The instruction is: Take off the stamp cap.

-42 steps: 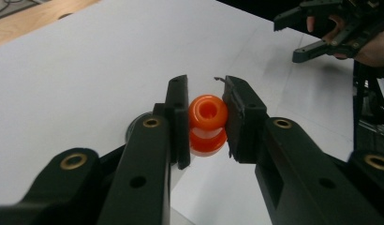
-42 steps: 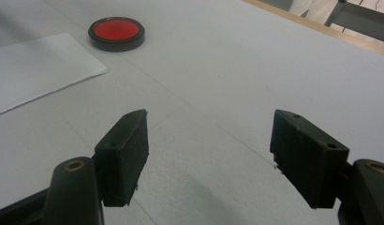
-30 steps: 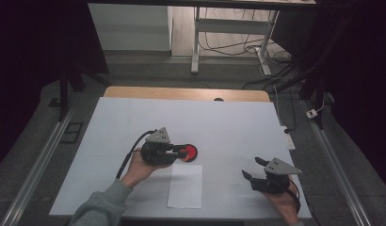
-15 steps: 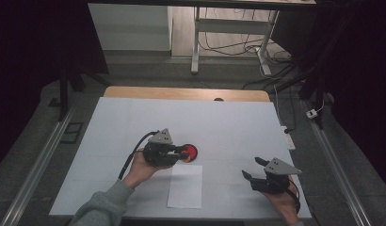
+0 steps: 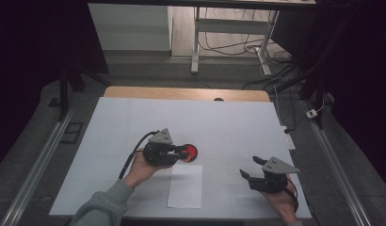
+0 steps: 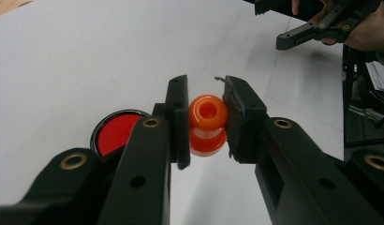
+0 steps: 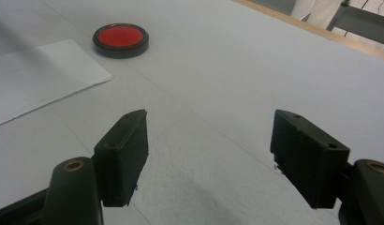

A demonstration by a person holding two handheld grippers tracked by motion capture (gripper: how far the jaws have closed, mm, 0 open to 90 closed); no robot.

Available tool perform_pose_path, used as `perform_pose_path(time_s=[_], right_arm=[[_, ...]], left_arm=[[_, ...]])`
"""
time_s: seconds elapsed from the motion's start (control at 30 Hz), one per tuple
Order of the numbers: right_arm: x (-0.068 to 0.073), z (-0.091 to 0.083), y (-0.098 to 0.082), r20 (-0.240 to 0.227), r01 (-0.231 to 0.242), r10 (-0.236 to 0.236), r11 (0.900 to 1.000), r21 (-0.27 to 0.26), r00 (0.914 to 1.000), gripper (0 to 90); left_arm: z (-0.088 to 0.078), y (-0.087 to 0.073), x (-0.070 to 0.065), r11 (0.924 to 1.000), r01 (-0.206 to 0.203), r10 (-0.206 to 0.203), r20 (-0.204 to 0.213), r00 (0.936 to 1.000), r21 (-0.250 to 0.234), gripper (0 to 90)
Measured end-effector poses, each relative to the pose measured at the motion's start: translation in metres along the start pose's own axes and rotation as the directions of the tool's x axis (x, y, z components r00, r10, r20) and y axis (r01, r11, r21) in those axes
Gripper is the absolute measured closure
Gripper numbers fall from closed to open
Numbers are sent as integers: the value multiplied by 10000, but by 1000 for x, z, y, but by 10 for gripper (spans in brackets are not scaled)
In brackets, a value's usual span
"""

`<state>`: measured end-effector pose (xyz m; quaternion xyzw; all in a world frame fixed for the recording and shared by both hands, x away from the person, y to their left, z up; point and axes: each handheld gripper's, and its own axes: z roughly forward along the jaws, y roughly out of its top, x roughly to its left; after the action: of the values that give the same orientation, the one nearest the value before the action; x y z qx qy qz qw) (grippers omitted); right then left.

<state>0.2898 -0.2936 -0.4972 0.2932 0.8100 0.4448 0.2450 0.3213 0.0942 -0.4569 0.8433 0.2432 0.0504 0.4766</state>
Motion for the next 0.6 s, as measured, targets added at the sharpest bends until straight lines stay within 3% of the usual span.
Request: perform_pose_path(time_s=[0.33,0.6], right_arm=[[6,6,8,-192,53,-55,10000,-68,9998,288],[12,14,14,-523,-237,230,9996,-127,9984,298]], left_arm=[[1,0,0,10000,-25,25,-25,10000,52,724],[2,0,1,10000,-32,32,-28,10000,64,723]])
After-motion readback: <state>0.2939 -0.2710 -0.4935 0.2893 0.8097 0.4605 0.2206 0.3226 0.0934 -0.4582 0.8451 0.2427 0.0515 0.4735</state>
